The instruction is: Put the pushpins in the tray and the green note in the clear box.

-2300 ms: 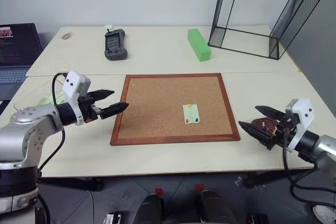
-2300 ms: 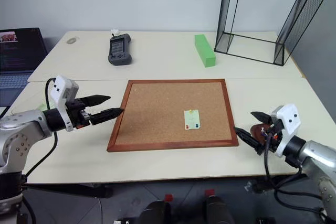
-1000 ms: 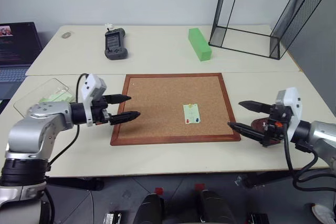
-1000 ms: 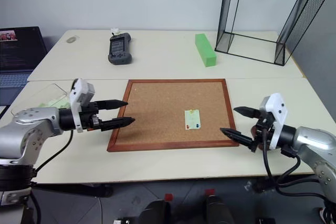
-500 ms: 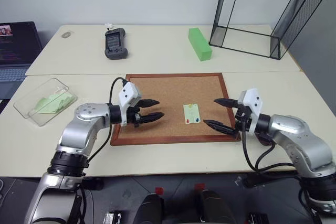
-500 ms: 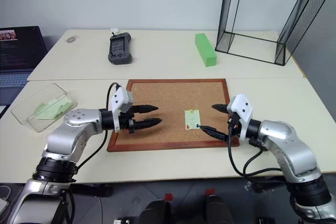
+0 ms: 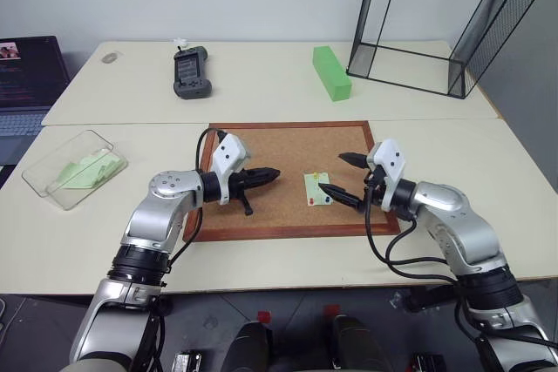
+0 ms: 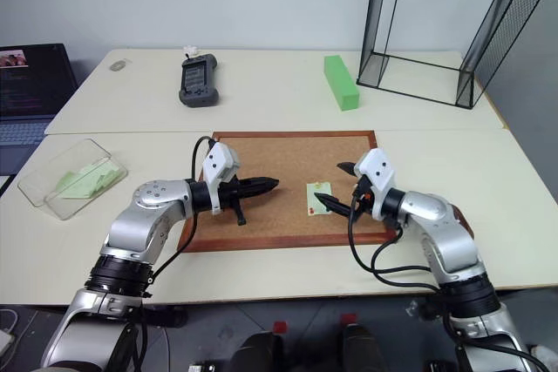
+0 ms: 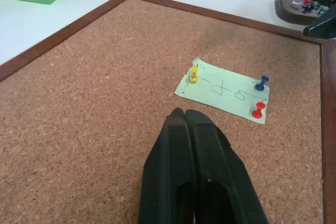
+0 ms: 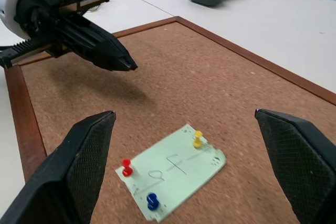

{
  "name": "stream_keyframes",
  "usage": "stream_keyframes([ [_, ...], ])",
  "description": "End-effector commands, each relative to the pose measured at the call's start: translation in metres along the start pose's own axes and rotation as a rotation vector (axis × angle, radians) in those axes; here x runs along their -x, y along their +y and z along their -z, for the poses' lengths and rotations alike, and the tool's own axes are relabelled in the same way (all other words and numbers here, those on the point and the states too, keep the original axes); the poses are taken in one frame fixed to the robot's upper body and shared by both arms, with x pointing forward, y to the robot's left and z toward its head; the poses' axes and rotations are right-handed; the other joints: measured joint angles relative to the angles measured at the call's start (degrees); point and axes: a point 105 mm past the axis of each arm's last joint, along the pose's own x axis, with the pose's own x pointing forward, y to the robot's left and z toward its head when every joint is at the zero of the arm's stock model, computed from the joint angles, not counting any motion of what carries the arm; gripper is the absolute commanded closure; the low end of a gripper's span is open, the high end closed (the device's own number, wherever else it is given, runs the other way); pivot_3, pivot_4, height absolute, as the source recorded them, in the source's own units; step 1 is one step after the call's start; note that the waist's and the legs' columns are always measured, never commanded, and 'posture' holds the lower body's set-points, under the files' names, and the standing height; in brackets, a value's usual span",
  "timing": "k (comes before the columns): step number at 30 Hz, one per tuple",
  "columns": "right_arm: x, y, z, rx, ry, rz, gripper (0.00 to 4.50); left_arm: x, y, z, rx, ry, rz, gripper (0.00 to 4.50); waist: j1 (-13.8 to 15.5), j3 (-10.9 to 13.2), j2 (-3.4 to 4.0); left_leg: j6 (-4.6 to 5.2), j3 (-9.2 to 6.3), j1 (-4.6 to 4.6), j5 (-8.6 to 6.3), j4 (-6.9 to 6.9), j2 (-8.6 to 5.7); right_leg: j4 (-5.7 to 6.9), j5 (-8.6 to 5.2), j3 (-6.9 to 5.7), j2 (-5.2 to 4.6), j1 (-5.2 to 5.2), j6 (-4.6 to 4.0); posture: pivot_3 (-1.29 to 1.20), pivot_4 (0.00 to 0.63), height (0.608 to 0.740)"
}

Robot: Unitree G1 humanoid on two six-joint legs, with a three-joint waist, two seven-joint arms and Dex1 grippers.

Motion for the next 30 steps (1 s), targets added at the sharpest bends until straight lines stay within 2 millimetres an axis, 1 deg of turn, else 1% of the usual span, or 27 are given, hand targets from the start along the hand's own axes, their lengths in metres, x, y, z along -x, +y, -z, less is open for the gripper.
stream_keyframes([
  [1, -0.015, -0.001, -0.009, 0.049, -0.034, -0.019, 0.0, -0.008, -0.002, 0.017, 0.021, 0.04, -0.023, 4.48, -0.07, 0.0, 0.0, 0.0, 0.04, 0.01, 0.0, 0.01, -0.02, 0.01, 0.0, 0.04, 0.0, -0.01, 0.0, 0.0, 0.15, 0.74],
  [5, -0.027, -0.001, -0.006, 0.039, -0.038, -0.032, 0.0, -0.013, -0.007, 0.032, 0.038, 0.098, -0.021, 4.48, -0.02, 0.0, 0.0, 0.0, 0.01, 0.01, 0.0, 0.0, -0.01, 0.03, 0.01, 0.0, 0.02, -0.02, 0.0, 0.0, 0.15, 0.74],
  [7, -0.037, -0.001, -0.004, 0.039, -0.025, -0.05, 0.0, -0.017, -0.011, 0.044, 0.054, 0.139, -0.019, 4.48, -0.04, -0.02, 0.02, 0.0, -0.02, 0.02, 0.0, 0.0, -0.01, 0.02, 0.01, -0.02, 0.02, -0.01, 0.0, 0.0, 0.15, 0.74],
  [9, -0.043, -0.002, -0.001, 0.025, -0.015, -0.053, 0.0, -0.019, -0.012, 0.049, 0.069, 0.15, -0.019, 4.48, -0.01, -0.04, 0.03, 0.0, -0.02, 0.05, 0.0, 0.0, -0.01, 0.03, 0.01, 0.0, 0.0, 0.02, 0.0, 0.0, 0.15, 0.74],
  [12, -0.047, -0.004, 0.004, 0.012, -0.003, -0.061, 0.0, -0.02, -0.013, 0.047, 0.08, 0.137, -0.022, 4.48, 0.11, -0.06, 0.04, 0.0, 0.0, 0.11, 0.0, 0.03, -0.02, 0.03, 0.02, 0.01, -0.04, 0.09, 0.02, 0.0, 0.15, 0.74],
  [20, -0.055, -0.011, 0.021, 0.012, 0.049, -0.067, 0.0, -0.021, -0.011, 0.032, 0.067, 0.096, -0.032, 4.48, 0.1, -0.09, 0.05, 0.0, -0.03, 0.14, 0.01, 0.05, -0.03, 0.06, 0.04, -0.01, -0.04, 0.12, 0.05, 0.0, 0.15, 0.74],
  [23, -0.056, -0.013, 0.023, 0.008, 0.051, -0.062, 0.48, -0.019, -0.011, 0.029, 0.058, 0.094, -0.031, 4.5, 0.1, -0.09, 0.05, -0.01, -0.02, 0.14, 0.01, 0.05, -0.03, 0.07, 0.04, -0.01, -0.05, 0.12, 0.04, 0.0, 0.15, 0.74],
  [25, -0.056, -0.014, 0.024, 0.005, 0.054, -0.057, 0.9, -0.017, -0.01, 0.028, 0.054, 0.096, -0.035, 4.5, 0.09, -0.09, 0.05, -0.01, -0.03, 0.12, 0.01, 0.05, -0.04, 0.06, 0.04, -0.01, -0.05, 0.11, 0.04, 0.0, 0.15, 0.74],
  [30, -0.058, -0.016, 0.025, -0.006, 0.048, -0.047, 1.8, -0.015, -0.011, 0.027, 0.048, 0.1, -0.034, 4.5, -0.02, -0.09, 0.05, -0.01, -0.02, 0.12, 0.01, 0.02, -0.02, 0.06, 0.04, 0.0, -0.04, 0.07, 0.04, 0.0, 0.15, 0.74],
])
